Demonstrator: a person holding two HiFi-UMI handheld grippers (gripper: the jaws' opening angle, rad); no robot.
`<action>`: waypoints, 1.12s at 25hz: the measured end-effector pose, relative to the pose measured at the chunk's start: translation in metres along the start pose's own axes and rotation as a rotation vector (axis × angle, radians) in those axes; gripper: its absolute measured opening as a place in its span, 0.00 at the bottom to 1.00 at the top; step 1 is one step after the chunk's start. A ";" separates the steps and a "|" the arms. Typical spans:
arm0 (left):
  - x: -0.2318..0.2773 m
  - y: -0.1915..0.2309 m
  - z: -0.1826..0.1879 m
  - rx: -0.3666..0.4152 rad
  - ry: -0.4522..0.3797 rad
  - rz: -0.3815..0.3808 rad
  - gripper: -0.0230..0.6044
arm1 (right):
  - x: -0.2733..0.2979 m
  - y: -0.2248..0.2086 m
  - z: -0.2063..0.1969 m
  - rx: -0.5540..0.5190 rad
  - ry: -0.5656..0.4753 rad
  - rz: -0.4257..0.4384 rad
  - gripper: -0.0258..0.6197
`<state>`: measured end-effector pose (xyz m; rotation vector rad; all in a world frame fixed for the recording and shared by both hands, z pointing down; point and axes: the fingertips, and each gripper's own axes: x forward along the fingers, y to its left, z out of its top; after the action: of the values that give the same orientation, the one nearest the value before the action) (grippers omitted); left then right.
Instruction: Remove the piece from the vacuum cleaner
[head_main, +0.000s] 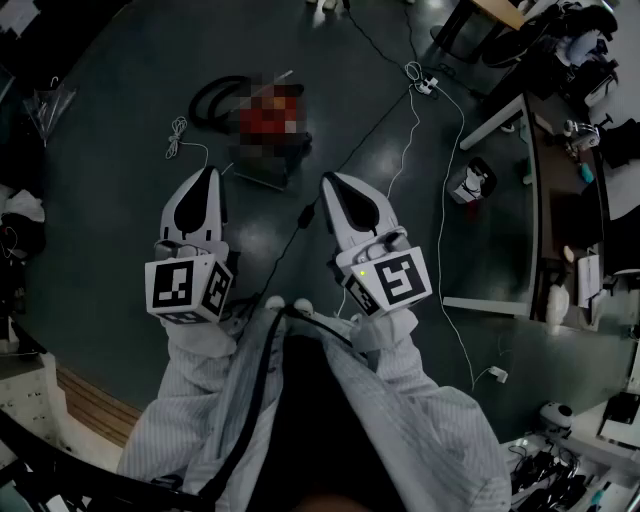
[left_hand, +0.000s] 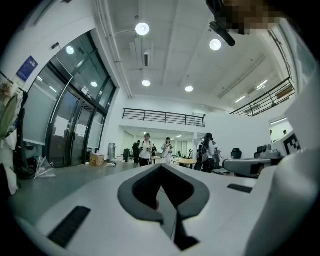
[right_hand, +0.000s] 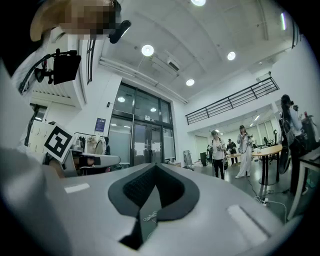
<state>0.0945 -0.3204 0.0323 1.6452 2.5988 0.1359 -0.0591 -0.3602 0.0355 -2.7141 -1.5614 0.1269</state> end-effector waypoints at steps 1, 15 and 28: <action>0.000 0.000 0.000 0.000 0.000 0.001 0.04 | 0.000 -0.001 0.000 0.000 0.000 -0.001 0.04; 0.007 0.005 -0.006 0.000 0.017 0.009 0.04 | 0.005 -0.004 -0.005 0.020 -0.002 0.006 0.04; 0.052 0.058 -0.054 -0.008 0.117 0.035 0.04 | 0.076 -0.024 -0.065 0.088 0.098 0.071 0.04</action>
<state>0.1188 -0.2511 0.0921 1.7307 2.6497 0.2510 -0.0371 -0.2805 0.0961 -2.6653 -1.4014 0.0603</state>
